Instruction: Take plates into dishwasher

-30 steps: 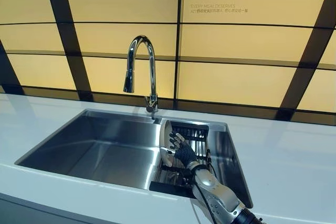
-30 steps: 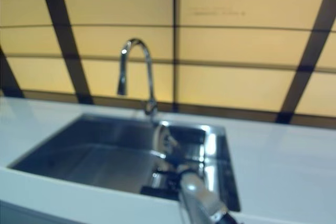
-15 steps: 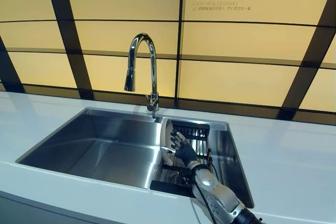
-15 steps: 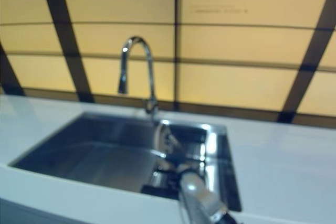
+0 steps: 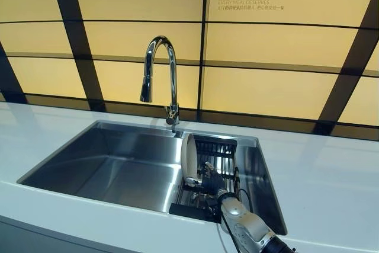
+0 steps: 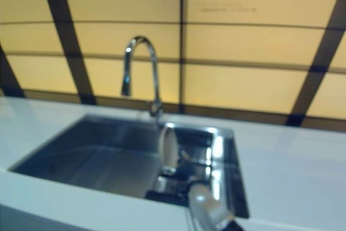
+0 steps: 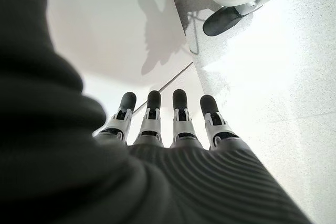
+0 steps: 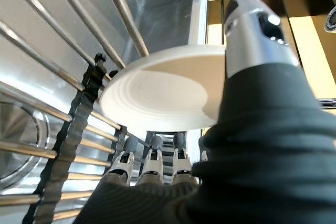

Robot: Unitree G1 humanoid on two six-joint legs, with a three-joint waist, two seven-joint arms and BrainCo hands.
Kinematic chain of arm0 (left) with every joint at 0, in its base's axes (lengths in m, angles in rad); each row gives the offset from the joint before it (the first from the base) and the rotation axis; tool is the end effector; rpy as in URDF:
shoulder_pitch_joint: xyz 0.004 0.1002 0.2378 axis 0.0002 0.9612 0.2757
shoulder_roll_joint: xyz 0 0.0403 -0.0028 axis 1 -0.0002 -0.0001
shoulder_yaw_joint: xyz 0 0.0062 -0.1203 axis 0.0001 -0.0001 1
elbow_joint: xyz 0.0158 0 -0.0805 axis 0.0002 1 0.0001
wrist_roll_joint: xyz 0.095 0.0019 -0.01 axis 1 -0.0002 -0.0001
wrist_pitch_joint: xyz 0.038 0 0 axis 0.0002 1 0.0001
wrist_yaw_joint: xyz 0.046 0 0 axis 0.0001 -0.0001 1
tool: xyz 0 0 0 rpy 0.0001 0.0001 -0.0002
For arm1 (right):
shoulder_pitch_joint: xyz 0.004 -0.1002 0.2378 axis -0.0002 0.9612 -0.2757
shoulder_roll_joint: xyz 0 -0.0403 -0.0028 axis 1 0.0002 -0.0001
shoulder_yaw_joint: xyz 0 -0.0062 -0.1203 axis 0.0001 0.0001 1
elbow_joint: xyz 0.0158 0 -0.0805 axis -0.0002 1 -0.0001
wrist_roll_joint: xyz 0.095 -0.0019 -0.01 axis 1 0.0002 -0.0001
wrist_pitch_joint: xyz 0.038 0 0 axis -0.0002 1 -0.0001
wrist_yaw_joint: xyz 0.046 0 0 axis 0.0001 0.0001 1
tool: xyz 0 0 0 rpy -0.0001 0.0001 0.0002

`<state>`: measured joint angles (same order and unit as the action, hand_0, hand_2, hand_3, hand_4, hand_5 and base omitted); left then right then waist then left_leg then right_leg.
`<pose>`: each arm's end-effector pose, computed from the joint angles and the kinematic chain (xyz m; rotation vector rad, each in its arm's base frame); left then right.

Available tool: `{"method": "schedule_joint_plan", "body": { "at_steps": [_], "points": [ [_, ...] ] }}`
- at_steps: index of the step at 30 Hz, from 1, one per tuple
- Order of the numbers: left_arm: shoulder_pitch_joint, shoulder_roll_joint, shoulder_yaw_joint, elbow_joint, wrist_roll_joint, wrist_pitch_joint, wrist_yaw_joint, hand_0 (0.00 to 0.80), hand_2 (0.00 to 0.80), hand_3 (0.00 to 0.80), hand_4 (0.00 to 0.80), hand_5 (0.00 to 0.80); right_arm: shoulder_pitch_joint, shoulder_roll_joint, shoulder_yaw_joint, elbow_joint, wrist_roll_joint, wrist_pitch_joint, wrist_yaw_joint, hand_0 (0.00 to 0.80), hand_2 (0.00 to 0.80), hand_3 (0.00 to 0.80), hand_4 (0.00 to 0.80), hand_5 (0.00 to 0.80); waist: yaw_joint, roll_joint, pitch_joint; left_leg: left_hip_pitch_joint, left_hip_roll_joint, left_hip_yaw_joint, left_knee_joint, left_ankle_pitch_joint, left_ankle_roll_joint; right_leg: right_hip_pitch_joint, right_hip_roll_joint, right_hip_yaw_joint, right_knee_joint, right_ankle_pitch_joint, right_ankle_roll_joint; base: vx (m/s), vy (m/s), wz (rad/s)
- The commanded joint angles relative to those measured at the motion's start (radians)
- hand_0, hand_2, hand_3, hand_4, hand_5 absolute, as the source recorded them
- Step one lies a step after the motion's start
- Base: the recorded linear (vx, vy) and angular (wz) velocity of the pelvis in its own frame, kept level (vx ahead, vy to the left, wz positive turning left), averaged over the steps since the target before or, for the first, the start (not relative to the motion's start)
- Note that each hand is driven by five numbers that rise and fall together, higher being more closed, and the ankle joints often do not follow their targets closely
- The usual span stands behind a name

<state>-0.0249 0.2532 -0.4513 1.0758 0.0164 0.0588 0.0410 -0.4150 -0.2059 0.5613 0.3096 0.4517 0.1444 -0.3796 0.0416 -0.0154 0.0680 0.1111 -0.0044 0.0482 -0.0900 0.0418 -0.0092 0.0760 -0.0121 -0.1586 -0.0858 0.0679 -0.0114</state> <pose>0.0949 0.2010 -0.1234 0.5224 1.1276 -0.2325 0.2553 -0.0833 0.0335 -0.0460 0.2149 0.1818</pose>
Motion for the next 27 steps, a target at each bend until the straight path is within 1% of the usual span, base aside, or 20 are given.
{"method": "schedule_joint_plan", "body": {
  "at_steps": [1, 14, 19, 27],
  "points": [
    [-0.057, -0.046, -0.029, 0.061, -0.033, -0.004, 0.016, 0.0, 0.0, 0.0, 0.0, 0.0, -0.054, 0.037, -0.039, 0.004, -0.04, -0.04, -0.029, 0.0, 0.0, 0.0, 0.0, 0.0, 0.008, -0.027, 0.007, 0.003, -0.062, 0.016, 0.003, -0.07, 0.049, 0.022, -0.033, -0.003, 0.04, -0.046, 0.088, 0.0, 0.0, 0.0],
    [-0.039, -0.037, -0.002, 0.061, -0.037, 0.0, 0.024, 0.0, 0.0, 0.0, 0.0, 0.0, -0.085, 0.039, -0.07, 0.025, -0.063, -0.027, -0.053, 0.0, 0.0, 0.0, 0.0, 0.0, 0.004, -0.025, 0.005, 0.005, -0.058, 0.032, 0.003, -0.065, 0.046, 0.018, -0.029, 0.006, 0.041, -0.039, 0.088, 0.0, 0.0, 0.0],
    [-0.042, -0.036, -0.003, 0.057, -0.038, 0.002, 0.019, 0.0, 0.0, 0.0, 0.0, 0.0, -0.112, 0.044, -0.067, 0.02, -0.065, -0.013, -0.084, 0.0, 0.0, 0.0, 0.0, 0.0, 0.011, -0.025, 0.009, 0.001, -0.059, 0.03, 0.003, -0.063, 0.048, 0.014, -0.026, 0.007, 0.043, -0.04, 0.085, 0.0, 0.0, 0.0],
    [-0.037, -0.043, -0.003, 0.057, -0.041, 0.006, 0.019, 0.0, 0.0, 0.0, 0.0, 0.0, -0.152, 0.049, -0.067, 0.026, -0.054, 0.018, -0.096, 0.0, 0.0, 0.0, 0.0, 0.0, 0.017, -0.028, 0.006, 0.005, -0.057, 0.031, 0.003, -0.063, 0.046, 0.024, -0.022, 0.007, 0.034, -0.041, 0.079, 0.004, -0.001, 0.0]
  ]
}}
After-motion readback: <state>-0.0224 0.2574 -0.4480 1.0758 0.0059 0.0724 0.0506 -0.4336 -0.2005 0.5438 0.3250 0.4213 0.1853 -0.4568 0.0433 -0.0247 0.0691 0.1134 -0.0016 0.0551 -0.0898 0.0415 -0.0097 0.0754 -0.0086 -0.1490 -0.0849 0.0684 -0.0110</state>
